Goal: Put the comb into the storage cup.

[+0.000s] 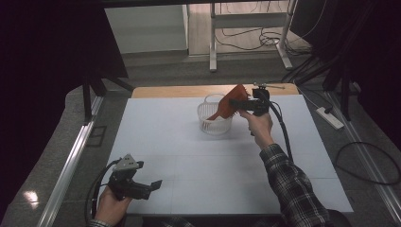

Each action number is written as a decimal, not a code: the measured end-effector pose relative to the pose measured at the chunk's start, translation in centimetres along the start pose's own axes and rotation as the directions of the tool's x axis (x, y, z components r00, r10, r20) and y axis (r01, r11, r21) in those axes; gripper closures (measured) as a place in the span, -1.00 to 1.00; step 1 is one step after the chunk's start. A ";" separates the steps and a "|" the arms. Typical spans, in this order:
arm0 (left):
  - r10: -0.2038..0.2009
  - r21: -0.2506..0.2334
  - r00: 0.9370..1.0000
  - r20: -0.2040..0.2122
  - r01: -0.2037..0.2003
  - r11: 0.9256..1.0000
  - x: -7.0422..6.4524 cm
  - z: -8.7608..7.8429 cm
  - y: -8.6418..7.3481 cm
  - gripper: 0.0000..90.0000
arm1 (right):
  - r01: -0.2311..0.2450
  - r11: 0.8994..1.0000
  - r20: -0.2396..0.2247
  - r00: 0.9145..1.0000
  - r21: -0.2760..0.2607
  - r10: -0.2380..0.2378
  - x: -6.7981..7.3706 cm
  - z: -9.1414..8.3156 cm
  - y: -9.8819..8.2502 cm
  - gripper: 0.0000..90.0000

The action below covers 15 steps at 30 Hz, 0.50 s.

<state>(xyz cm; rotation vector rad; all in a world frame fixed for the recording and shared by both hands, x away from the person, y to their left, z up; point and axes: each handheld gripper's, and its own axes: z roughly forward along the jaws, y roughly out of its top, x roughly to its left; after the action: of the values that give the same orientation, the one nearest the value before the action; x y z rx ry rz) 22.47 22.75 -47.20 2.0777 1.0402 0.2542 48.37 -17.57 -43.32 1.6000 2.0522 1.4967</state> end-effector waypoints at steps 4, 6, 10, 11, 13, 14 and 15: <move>0.000 0.000 1.000 0.000 0.000 1.000 0.0 0.0 0.0 -0.98 | 0.019 1.000 -0.007 1.000 0.014 -0.019 0.2 0.1 0.0 -0.58; 0.000 0.000 1.000 0.000 0.000 1.000 0.0 0.0 0.0 -0.98 | 0.023 1.000 -0.008 1.000 0.018 -0.023 0.2 0.2 -0.1 -0.59; 0.000 -0.001 1.000 0.001 0.000 1.000 0.0 0.0 0.0 -0.98 | 0.050 0.998 -0.025 0.998 0.043 -0.049 0.4 0.2 -0.1 -0.66; 0.000 -0.001 1.000 0.001 0.000 1.000 0.0 0.0 0.0 -0.98 | 0.050 0.998 -0.025 0.998 0.043 -0.049 0.4 0.2 -0.1 -0.66; 0.001 -0.001 1.000 0.000 -0.001 1.000 0.0 0.0 0.0 -0.98 | 0.065 0.996 -0.032 0.997 0.053 -0.064 0.5 0.2 -0.1 -0.70; 0.001 0.000 1.000 0.000 -0.001 1.000 0.0 0.0 0.0 -0.98 | 0.073 0.996 -0.031 0.997 0.054 -0.071 0.5 0.1 -0.1 -0.70; 0.001 0.000 1.000 0.000 -0.001 1.000 0.0 0.0 0.0 -0.98 | 0.079 0.995 -0.031 0.997 0.056 -0.078 0.5 0.0 -0.1 -0.70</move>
<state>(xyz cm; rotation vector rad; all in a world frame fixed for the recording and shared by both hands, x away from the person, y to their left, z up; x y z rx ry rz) 22.46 22.74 -47.19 2.0782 1.0394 0.2548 48.14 -17.15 -43.17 1.5070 2.1651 1.4556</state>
